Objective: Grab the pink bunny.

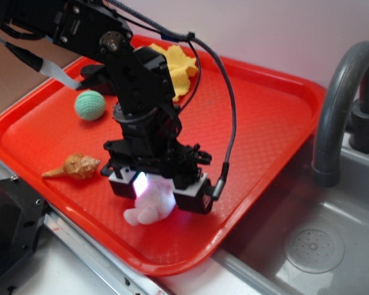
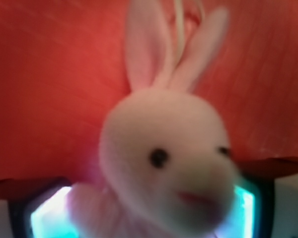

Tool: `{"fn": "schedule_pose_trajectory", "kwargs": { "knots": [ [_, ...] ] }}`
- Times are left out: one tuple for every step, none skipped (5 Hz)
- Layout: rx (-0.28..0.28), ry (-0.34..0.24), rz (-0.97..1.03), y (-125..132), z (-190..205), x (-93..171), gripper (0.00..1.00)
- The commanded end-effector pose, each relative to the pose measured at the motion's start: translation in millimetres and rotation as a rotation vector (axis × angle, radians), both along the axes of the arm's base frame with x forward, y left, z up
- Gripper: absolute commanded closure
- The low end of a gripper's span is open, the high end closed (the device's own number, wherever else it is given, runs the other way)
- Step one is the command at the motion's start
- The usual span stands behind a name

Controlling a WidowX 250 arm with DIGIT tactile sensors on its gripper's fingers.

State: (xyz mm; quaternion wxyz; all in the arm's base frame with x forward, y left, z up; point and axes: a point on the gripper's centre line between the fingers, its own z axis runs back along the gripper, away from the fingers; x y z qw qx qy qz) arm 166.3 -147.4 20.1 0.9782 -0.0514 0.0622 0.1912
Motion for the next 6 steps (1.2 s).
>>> {"fn": "schedule_pose_trajectory", "kwargs": {
  "knots": [
    [0.009, -0.023, -0.004, -4.5, -1.4, -5.6, 1.0],
    [0.018, -0.059, 0.056, 2.6, 17.3, -1.4, 1.0],
    [-0.004, -0.108, 0.082, 26.6, 57.9, 10.9, 1.0],
    [-0.023, -0.173, 0.105, 52.6, 92.1, 14.0, 1.0],
    [-0.009, -0.254, 0.058, 89.8, 134.9, 9.9, 1.0],
    [-0.007, -0.333, -0.014, 118.7, 179.5, -0.9, 1.0]
  ]
}}
